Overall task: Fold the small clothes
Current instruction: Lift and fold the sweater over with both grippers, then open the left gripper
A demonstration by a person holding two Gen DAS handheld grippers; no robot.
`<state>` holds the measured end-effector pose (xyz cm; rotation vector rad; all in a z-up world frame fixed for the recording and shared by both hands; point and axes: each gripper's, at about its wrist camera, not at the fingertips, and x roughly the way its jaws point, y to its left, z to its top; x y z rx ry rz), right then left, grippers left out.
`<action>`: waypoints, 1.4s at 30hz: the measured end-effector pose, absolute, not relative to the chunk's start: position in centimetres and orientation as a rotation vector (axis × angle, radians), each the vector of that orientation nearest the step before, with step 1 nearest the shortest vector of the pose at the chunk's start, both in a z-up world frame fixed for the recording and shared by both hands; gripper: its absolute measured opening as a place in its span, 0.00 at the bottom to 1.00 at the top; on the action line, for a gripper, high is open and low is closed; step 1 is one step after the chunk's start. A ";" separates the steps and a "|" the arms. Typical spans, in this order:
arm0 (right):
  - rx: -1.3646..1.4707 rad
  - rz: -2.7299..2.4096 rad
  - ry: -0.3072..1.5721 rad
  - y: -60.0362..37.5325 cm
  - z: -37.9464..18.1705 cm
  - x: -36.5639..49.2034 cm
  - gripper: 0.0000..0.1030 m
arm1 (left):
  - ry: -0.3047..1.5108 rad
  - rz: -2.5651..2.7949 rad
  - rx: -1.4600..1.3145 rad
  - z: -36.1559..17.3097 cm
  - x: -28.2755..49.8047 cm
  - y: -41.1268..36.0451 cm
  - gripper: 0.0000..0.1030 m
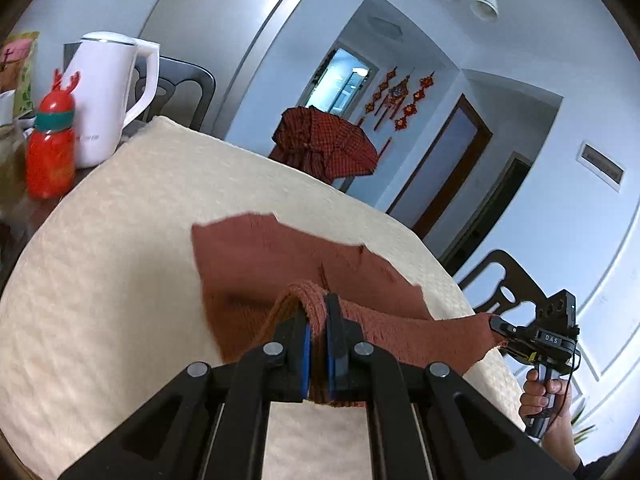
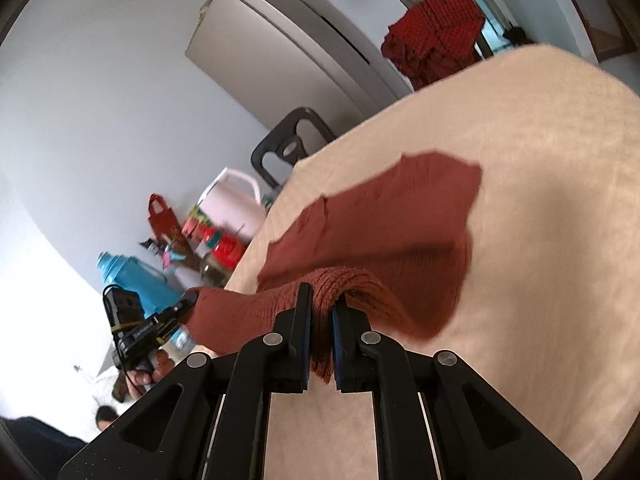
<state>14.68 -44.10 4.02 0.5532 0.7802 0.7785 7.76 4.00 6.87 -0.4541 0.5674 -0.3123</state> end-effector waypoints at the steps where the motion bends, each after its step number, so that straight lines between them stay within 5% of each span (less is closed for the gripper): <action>1: 0.560 0.775 0.780 -44.0 4.0 15.8 0.08 | 0.570 -0.308 -0.458 6.9 8.7 4.1 0.07; 13: 0.624 0.719 0.834 -42.6 2.3 27.3 0.08 | 0.664 -0.237 -0.521 4.3 20.8 5.7 0.07; 28: 0.805 0.621 1.019 -43.1 -3.5 33.6 0.10 | 0.822 -0.190 -0.648 -0.4 26.4 6.8 0.08; 33: 0.936 0.610 0.958 -44.3 -3.6 34.2 0.22 | 0.809 -0.188 -0.712 -0.4 27.2 7.3 0.17; 35: 0.947 0.601 0.922 -44.7 -3.1 34.3 0.34 | 0.776 -0.167 -0.696 0.0 27.0 7.4 0.39; 42: 0.781 0.595 0.877 -44.0 -0.6 32.6 0.36 | 0.720 -0.114 -0.540 1.9 24.5 6.6 0.41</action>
